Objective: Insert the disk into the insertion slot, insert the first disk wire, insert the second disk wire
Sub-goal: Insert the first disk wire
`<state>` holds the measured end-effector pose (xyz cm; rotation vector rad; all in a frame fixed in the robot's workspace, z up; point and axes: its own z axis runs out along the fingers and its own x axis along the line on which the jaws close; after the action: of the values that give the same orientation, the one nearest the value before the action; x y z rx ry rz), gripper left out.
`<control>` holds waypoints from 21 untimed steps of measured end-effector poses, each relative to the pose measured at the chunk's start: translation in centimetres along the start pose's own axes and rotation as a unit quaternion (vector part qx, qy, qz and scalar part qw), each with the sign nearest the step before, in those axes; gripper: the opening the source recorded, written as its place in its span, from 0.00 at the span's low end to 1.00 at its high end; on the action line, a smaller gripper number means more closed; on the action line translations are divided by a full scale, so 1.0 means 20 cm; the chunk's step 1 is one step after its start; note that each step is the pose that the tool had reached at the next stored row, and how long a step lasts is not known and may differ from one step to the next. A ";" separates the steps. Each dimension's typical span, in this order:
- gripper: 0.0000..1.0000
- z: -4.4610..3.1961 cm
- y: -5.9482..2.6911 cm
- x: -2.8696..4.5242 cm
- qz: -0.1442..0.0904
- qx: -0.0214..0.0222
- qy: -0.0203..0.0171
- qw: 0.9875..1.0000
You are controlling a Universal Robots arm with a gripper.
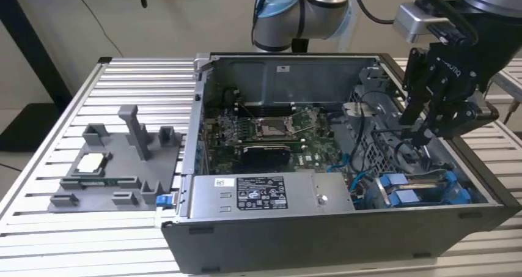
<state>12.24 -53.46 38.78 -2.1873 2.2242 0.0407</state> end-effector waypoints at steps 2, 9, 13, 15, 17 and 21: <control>0.38 0.001 0.002 -0.002 0.000 0.000 -0.002 1.000; 0.31 0.006 0.004 -0.005 0.000 0.000 -0.010 1.000; 0.22 0.014 0.004 -0.004 0.000 0.000 -0.011 1.000; 0.20 0.014 0.004 -0.004 0.000 0.000 -0.011 1.000; 0.19 0.015 0.004 -0.004 0.000 0.000 -0.011 1.000; 0.19 0.017 0.004 -0.004 0.000 0.000 -0.010 1.000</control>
<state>12.16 -53.36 38.45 -2.1769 2.2136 0.0614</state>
